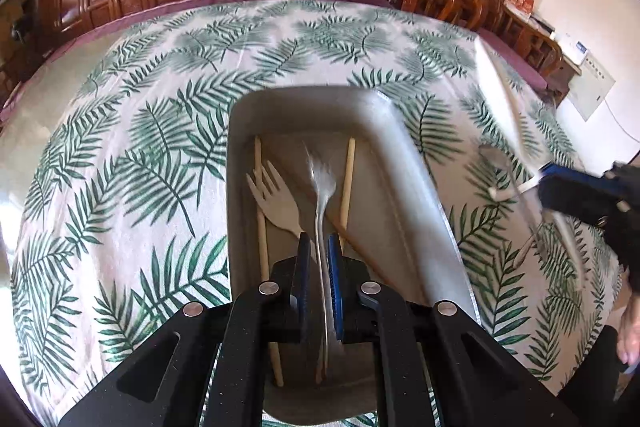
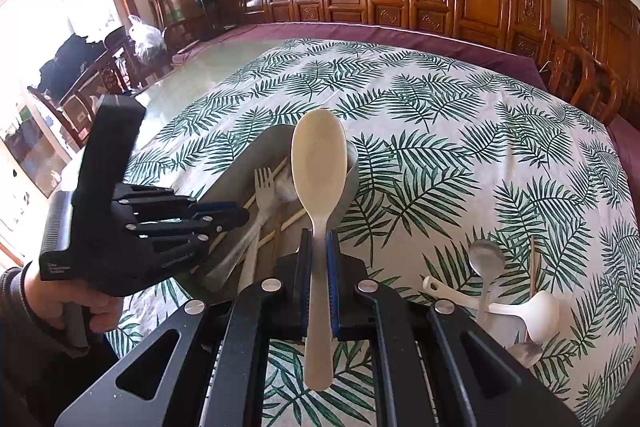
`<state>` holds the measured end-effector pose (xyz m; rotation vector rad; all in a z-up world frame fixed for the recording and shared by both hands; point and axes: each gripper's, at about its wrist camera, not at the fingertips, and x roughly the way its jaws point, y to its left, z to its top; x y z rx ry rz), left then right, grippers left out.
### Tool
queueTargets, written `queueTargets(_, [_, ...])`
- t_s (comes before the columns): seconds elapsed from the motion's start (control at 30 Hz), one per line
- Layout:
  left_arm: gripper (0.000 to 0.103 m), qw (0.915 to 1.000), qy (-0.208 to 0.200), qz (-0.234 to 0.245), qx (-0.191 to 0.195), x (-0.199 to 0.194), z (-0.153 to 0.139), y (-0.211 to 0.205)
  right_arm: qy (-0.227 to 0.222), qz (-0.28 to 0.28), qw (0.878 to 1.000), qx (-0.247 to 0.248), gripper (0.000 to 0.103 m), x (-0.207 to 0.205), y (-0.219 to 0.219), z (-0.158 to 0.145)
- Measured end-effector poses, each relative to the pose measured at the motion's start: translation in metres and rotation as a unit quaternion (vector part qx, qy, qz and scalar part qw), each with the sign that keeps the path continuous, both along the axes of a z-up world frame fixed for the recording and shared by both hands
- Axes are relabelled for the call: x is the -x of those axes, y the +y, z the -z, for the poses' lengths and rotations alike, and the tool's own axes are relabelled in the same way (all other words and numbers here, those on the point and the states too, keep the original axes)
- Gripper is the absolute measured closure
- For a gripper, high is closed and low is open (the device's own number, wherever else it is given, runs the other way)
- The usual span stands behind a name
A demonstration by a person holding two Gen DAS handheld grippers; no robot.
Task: Organize utensils
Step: 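Carry the metal fork and white spoon with both tools over the grey tray, then open both tools to release the fork and spoon into the tray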
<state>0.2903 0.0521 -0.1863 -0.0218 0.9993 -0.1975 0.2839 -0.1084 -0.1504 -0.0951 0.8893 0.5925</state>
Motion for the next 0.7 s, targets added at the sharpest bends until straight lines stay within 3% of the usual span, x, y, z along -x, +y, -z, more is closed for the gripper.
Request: queueTargets(0.7, [0.095, 0.9980, -0.048, -0.036, 0.018, -0.003, -0.036, 0.037, 0.028, -0.001, 0.999, -0.029, 0.094, -0.024, 0.055, 0.021])
